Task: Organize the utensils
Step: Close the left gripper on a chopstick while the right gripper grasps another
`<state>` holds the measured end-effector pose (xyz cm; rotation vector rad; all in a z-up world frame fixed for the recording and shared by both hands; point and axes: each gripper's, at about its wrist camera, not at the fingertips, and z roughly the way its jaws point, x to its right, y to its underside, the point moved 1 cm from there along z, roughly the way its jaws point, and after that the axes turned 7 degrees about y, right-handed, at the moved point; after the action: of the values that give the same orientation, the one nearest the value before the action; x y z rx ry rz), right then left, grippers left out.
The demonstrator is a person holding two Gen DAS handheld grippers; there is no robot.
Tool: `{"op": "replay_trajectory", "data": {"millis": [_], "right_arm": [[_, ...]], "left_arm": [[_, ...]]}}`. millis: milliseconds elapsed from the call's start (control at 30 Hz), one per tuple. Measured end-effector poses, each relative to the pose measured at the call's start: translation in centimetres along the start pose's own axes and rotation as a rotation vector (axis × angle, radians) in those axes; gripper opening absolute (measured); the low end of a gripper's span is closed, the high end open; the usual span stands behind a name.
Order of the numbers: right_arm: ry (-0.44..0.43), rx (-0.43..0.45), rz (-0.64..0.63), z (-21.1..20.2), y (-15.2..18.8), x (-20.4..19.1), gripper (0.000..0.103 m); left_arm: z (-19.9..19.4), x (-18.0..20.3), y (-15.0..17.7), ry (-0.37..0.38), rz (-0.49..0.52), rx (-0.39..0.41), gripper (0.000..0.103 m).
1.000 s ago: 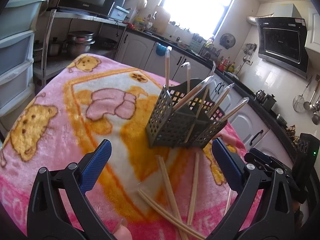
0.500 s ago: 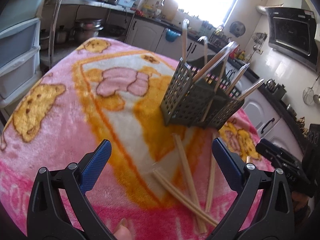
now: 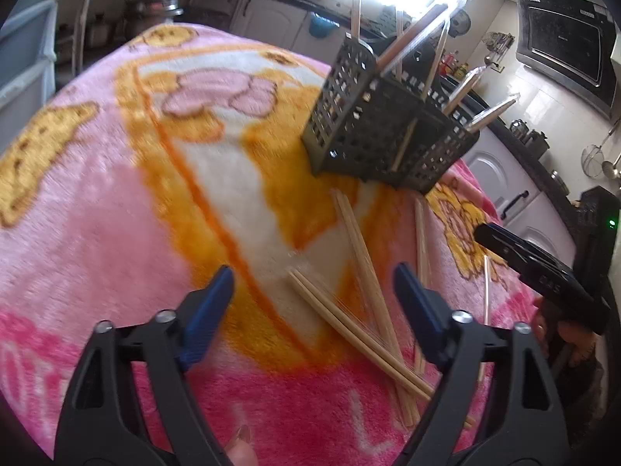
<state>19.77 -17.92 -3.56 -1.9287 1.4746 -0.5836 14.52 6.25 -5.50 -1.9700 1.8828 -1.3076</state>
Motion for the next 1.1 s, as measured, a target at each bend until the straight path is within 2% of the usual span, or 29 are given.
{"op": "replay_trajectory", "data": {"millis": [67,233,467,733,867,1033,1100], "right_arm": [[0.005,-0.012,0.003,0.7,-0.1,0.0,0.055],[0.006,-0.034,0.004,2.0,-0.6,-0.1,0.055],[0.008,-0.055,-0.013,3.8,-1.6,-0.8,0.055],[-0.006,-0.117,0.056,6.6,-2.9,-0.9,0.055],[0.003,-0.134,0.079,7.8,-3.3,-1.1,0.048],[0.022,-0.149,0.095,8.6,-3.5,-1.5,0.039],[0.031,-0.155,0.104,8.9,-3.6,-1.5,0.028]], "left_arm": [[0.4,0.1,0.1,0.012,0.002,-0.011,0.059],[1.6,-0.1,0.0,0.058,-0.035,-0.042,0.05],[2.6,-0.9,-0.9,0.035,-0.049,-0.052,0.032],[3.4,-1.4,-1.7,-0.002,-0.033,-0.062,0.016],[3.4,-2.0,-1.8,-0.004,-0.048,-0.059,0.008],[3.3,-2.3,-1.8,0.003,-0.055,-0.057,0.006],[3.3,-2.3,-1.9,0.004,-0.055,-0.056,0.006]]}}
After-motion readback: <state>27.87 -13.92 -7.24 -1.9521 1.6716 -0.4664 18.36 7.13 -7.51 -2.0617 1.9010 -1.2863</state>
